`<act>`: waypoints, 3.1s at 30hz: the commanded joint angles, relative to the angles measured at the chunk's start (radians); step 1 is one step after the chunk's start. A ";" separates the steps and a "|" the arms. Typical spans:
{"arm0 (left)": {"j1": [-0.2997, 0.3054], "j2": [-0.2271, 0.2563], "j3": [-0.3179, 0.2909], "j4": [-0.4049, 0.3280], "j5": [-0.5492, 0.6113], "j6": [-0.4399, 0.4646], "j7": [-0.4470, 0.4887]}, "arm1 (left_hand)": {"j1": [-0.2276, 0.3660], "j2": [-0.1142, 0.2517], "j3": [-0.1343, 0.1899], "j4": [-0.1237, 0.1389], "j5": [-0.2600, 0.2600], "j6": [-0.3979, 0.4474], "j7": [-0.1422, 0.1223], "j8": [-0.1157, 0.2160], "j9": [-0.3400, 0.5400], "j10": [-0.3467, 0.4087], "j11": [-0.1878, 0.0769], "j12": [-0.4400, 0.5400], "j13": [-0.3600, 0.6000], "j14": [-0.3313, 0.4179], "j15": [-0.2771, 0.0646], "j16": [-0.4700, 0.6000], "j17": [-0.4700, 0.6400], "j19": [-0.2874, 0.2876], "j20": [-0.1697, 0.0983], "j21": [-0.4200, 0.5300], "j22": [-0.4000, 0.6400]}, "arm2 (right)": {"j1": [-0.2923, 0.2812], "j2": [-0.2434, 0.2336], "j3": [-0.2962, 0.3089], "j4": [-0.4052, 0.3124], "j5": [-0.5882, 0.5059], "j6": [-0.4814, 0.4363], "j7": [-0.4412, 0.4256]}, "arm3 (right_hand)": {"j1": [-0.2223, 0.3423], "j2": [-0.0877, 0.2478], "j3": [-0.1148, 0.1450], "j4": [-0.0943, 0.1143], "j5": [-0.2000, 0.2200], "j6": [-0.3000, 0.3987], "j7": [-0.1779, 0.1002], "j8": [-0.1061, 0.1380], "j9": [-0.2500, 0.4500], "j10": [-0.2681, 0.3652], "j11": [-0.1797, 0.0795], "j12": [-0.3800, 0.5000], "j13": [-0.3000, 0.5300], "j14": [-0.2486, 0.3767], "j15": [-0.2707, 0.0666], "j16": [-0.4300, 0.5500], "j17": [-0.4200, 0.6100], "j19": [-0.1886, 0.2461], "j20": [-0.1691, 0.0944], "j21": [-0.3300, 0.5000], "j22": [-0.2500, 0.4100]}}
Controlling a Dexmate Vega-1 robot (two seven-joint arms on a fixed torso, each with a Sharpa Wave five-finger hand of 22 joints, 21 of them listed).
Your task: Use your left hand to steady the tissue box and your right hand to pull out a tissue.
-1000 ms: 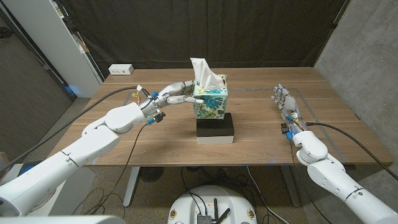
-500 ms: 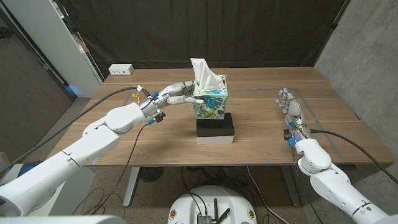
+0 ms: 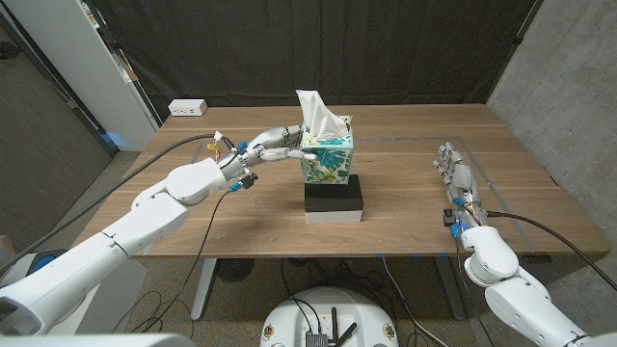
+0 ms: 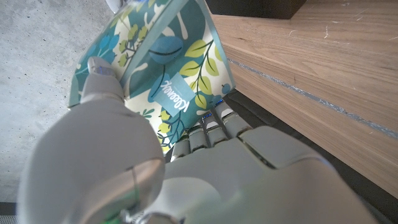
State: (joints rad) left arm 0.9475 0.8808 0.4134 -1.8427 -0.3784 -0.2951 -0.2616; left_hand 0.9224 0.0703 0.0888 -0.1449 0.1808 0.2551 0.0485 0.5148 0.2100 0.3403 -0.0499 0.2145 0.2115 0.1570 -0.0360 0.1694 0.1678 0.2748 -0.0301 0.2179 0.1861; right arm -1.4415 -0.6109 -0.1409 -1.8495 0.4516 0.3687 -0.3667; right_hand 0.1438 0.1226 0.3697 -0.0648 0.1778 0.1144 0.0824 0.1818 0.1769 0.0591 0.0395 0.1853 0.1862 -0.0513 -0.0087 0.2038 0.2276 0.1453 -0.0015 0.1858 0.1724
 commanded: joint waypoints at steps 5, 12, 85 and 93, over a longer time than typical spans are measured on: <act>-0.013 -0.012 0.011 0.016 -0.003 -0.007 -0.009 | -0.003 0.005 0.007 -0.001 -0.001 0.001 0.001 0.005 0.014 -0.003 0.003 -0.003 0.002 -0.004 -0.024 0.003 -0.001 0.000 0.000 -0.003 0.002 | -0.083 0.046 0.027 -0.053 -0.046 0.029 -0.042 | -0.002 0.021 0.003 -0.002 0.001 0.002 0.009 0.005 0.001 0.004 0.010 0.007 0.002 0.002 0.010 0.006 -0.001 0.010 0.000 0.007 0.000; -0.018 -0.019 0.018 0.018 -0.002 -0.007 -0.011 | -0.003 0.005 0.009 -0.002 -0.001 -0.003 0.000 0.004 0.014 -0.005 0.004 -0.004 0.002 -0.008 -0.024 0.003 -0.001 0.000 -0.001 -0.003 0.002 | -0.119 0.081 0.033 -0.072 -0.075 0.045 -0.073 | -0.002 0.021 0.003 -0.003 0.001 0.003 0.010 0.006 0.001 0.004 0.010 0.007 0.002 0.001 0.008 0.006 -0.002 0.010 0.001 0.007 0.000; -0.113 -0.085 0.086 0.097 0.013 0.001 -0.059 | -0.011 0.006 0.024 -0.006 -0.001 -0.011 0.006 0.005 0.012 -0.009 0.009 -0.006 0.002 -0.015 -0.019 0.005 -0.001 -0.001 0.003 -0.004 0.002 | -0.178 0.073 0.210 -0.481 -0.018 -0.323 -0.106 | 0.064 0.053 0.064 -0.026 0.016 0.079 0.033 0.019 0.003 0.089 0.043 0.022 0.003 0.077 0.040 0.035 -0.002 0.105 0.025 0.026 0.000; -0.116 -0.089 0.088 0.097 0.015 0.004 -0.055 | -0.012 0.007 0.026 -0.006 -0.001 -0.011 0.006 0.005 0.012 -0.010 0.008 -0.006 0.002 -0.016 -0.018 0.005 -0.001 -0.001 0.003 -0.004 0.002 | -0.175 0.064 0.239 -0.527 0.010 -0.389 -0.101 | 0.063 0.052 0.066 -0.024 0.016 0.079 0.035 0.017 0.003 0.088 0.044 0.021 0.003 0.076 0.042 0.035 0.000 0.105 0.027 0.025 0.001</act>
State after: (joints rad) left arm 0.8387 0.7972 0.4970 -1.7483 -0.3686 -0.2953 -0.3202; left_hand 0.9121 0.0678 0.1055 -0.1478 0.1775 0.2439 0.0518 0.5148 0.2217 0.3317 -0.0408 0.2110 0.2113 0.1464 -0.0359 0.1694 0.1680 0.2749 -0.0300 0.2142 0.1864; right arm -1.6219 -0.5279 0.0563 -2.3166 0.4311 0.0534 -0.4842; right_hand 0.2046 0.1463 0.4278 -0.0868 0.1895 0.1859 0.1181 0.1973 0.1770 0.1416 0.0786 0.2040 0.1865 0.0184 0.0285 0.2310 0.2256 0.2384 0.0234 0.2083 0.1724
